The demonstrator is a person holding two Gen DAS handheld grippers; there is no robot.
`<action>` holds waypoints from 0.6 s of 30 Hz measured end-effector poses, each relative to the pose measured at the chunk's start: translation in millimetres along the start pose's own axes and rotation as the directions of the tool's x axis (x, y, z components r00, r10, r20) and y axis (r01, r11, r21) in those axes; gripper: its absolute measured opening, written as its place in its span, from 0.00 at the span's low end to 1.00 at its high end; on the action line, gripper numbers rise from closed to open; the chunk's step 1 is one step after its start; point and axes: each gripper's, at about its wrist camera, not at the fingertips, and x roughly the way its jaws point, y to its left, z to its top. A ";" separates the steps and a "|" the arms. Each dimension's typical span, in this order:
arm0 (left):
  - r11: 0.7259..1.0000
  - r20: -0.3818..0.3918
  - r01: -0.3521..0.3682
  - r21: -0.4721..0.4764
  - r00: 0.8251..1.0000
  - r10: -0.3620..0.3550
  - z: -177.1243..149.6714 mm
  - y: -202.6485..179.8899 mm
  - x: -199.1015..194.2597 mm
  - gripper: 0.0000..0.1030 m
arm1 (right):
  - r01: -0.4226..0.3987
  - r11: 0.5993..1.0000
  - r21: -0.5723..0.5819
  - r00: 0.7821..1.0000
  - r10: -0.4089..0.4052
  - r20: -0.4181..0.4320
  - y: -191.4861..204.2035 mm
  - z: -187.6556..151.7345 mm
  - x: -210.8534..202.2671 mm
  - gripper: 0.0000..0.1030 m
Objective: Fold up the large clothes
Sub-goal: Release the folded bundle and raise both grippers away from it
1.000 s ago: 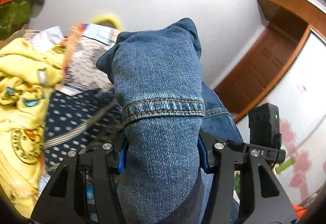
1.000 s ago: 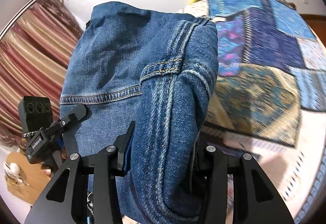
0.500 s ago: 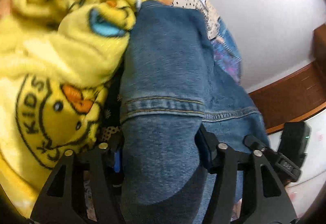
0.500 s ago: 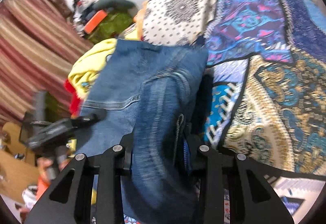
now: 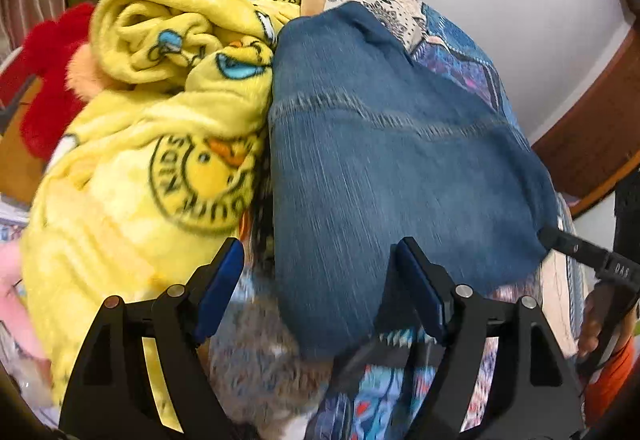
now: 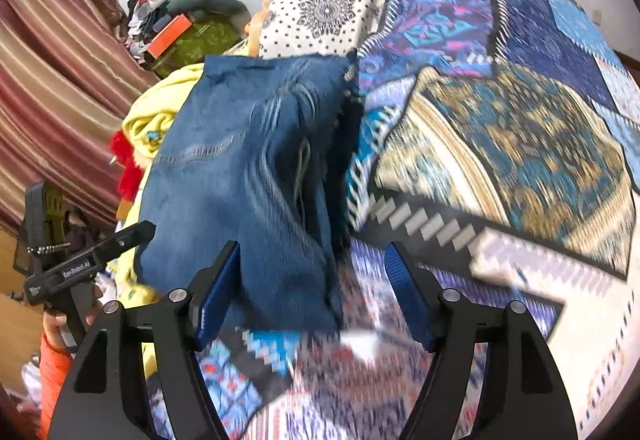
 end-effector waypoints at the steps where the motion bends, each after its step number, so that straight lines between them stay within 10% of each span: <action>1: 1.000 0.000 -0.007 -0.001 1.000 0.007 -6.2 -2.3 -7.7 0.75 | 0.014 1.000 -0.008 1.000 -0.014 0.000 0.5 -3.5 -6.0 0.67; 11: 0.992 0.261 -0.075 0.105 0.964 0.045 -20.2 -73.9 -138.7 0.75 | 0.023 0.990 -0.138 0.967 0.013 0.253 57.3 -23.2 -132.2 0.67; 18: 0.979 0.547 -0.075 0.188 0.836 -0.041 -52.5 -136.5 -264.2 0.75 | 0.016 0.959 -0.283 0.832 0.144 0.536 121.4 -65.1 -251.0 0.67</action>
